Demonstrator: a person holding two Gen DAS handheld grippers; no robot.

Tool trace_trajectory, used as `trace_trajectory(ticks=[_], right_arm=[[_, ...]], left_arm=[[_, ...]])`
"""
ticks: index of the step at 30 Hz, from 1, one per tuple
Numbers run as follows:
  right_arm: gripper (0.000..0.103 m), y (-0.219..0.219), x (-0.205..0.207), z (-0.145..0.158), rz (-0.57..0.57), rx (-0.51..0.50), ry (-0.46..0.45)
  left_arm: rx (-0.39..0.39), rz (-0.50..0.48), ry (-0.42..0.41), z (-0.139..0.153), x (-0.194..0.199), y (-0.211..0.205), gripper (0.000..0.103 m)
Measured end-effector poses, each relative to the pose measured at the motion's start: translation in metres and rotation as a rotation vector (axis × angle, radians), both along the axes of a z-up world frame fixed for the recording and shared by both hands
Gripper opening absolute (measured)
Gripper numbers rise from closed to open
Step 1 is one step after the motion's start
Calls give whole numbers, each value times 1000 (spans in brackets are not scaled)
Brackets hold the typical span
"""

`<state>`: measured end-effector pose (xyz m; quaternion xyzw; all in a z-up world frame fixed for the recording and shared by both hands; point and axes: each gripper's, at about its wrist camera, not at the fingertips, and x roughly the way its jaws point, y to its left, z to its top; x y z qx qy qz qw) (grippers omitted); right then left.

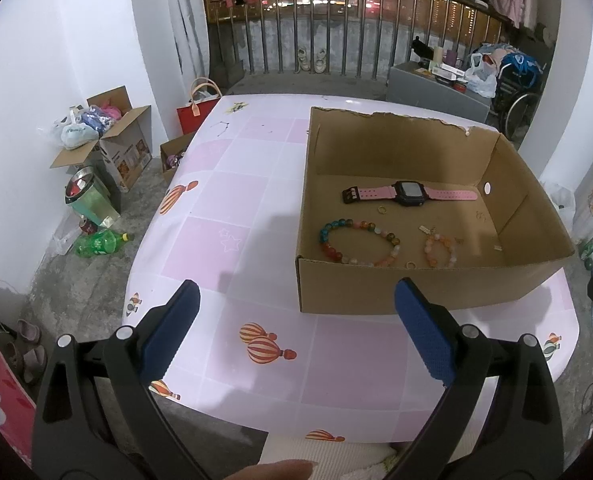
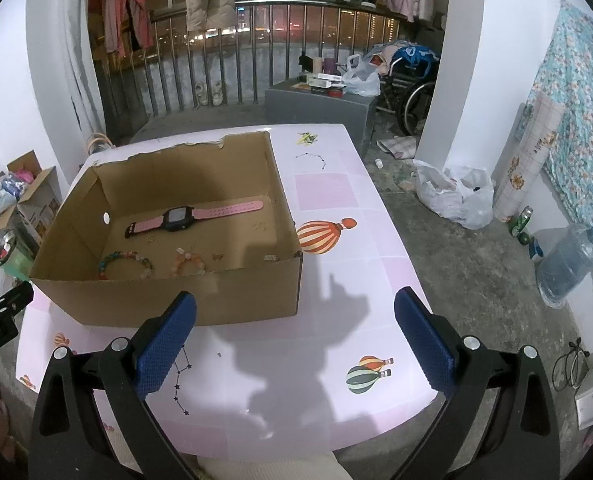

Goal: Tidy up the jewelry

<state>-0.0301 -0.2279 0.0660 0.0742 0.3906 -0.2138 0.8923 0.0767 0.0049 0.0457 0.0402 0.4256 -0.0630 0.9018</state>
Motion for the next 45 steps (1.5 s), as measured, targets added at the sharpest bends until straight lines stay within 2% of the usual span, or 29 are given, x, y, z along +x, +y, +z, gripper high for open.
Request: trace_trajectory(ticks=[45], right_arm=[[97, 11, 3, 11, 34, -41, -35]], left_arm=[[2, -11, -6, 5, 0, -1, 94]])
